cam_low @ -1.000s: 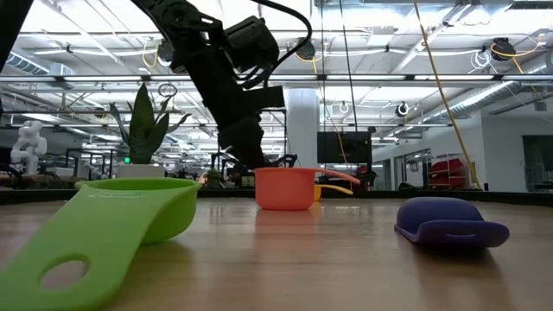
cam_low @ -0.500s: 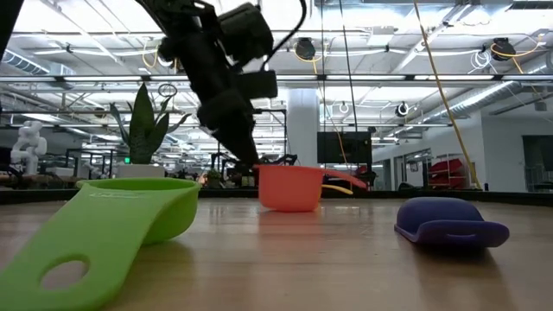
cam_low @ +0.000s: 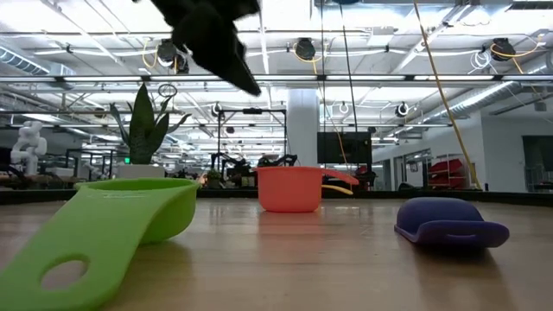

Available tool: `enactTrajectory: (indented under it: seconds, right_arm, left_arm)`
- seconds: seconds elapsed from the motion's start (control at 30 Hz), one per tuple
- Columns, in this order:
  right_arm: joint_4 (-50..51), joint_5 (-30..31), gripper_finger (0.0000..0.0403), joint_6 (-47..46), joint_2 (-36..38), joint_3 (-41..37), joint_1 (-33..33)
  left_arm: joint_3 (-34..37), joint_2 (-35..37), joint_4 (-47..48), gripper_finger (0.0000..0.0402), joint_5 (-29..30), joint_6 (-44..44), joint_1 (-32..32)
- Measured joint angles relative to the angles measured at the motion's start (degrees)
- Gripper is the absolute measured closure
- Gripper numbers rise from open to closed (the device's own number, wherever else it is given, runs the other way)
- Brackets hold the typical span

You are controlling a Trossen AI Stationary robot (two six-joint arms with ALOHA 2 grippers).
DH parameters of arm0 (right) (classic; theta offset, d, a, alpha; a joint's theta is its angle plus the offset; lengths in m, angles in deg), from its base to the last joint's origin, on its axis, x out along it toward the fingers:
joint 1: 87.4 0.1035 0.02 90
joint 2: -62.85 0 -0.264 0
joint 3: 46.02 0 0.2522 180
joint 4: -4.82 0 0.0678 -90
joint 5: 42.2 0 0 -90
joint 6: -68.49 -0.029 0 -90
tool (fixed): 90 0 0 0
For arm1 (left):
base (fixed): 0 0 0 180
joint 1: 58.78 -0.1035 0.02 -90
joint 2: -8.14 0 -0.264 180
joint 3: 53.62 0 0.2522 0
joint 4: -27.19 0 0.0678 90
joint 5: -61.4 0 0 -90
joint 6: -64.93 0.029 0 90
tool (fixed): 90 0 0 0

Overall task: Nest measuring cups in basket
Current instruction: Stack the blue measuring cup on top of the orange measuring cup

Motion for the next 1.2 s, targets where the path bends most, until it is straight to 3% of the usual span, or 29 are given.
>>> enactTrajectory:
  seconds: [0.33,0.53,0.8,1.2]
  right_arm:
    - [-3.42,0.02,0.0403,-3.09,-0.99,-1.05,-0.07]
    - [-21.03,-0.12,0.0403,-4.88,-1.04,-8.63,-0.89]
    - [-42.54,-0.05,0.0403,-10.55,-1.08,-21.31,-5.26]
    - [-40.57,-3.25,0.0403,-20.5,-5.17,-23.58,-11.72]
  left_arm:
    - [-0.07,0.93,-15.84,0.0231,22.21,24.29,11.47]
    - [-0.04,-1.47,-24.4,0.0231,28.74,39.56,16.71]
    - [-0.1,-6.16,-40.42,0.0231,30.09,52.24,17.46]
    - [-0.04,-14.59,-51.79,0.0231,28.94,64.56,13.32]
